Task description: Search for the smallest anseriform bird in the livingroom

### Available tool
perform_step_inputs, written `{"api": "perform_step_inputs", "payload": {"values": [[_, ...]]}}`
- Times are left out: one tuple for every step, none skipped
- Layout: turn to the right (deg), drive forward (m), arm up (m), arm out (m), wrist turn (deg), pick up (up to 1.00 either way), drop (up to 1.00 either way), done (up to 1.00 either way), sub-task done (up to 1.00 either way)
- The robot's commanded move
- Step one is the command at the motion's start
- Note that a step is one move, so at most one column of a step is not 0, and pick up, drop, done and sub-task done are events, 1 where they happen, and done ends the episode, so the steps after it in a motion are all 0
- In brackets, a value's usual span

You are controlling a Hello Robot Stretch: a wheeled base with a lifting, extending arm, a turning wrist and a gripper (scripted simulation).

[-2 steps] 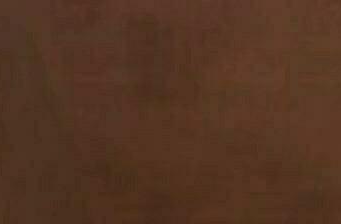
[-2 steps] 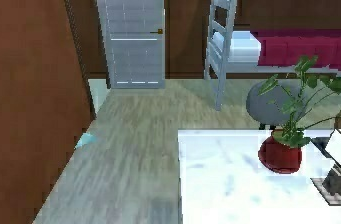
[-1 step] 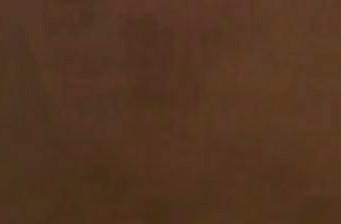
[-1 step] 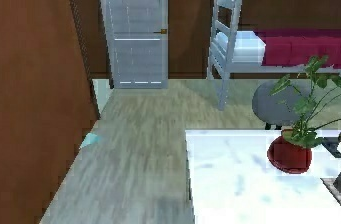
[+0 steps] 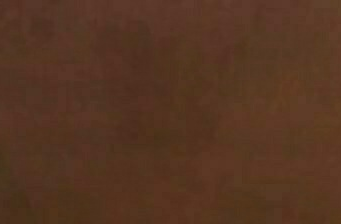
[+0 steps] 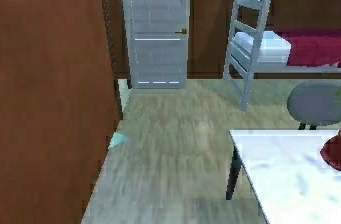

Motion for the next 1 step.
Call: {"api": "perform_step_inputs", "payload": {"values": [[45.0, 0.00, 0.00, 0.00, 0.0, 0.00, 0.00, 0.00, 0.00]]}}
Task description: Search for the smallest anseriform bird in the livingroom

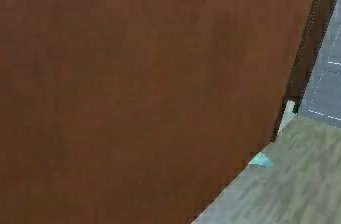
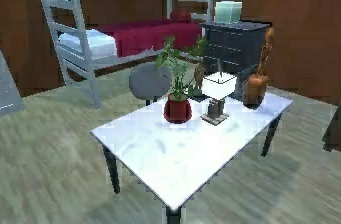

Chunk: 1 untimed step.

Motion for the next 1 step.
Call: {"api": "perform_step_inputs", "payload": {"values": [[45.0, 0.00, 0.00, 0.00, 0.0, 0.00, 0.00, 0.00, 0.00]]}}
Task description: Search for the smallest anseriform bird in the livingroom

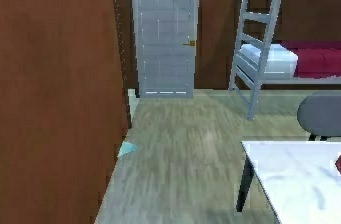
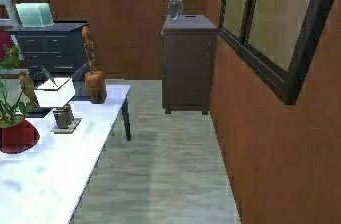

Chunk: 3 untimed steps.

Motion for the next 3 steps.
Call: {"api": "perform_step_inputs", "payload": {"values": [[0.0, 1.00, 0.00, 0.00, 0.0, 0.00, 0.00, 0.00, 0.00], [0.0, 1.00, 0.00, 0.00, 0.0, 0.00, 0.00, 0.00, 0.00], [21.0, 0.00, 0.00, 0.00, 0.0, 0.00, 0.00, 0.00, 0.00]]}}
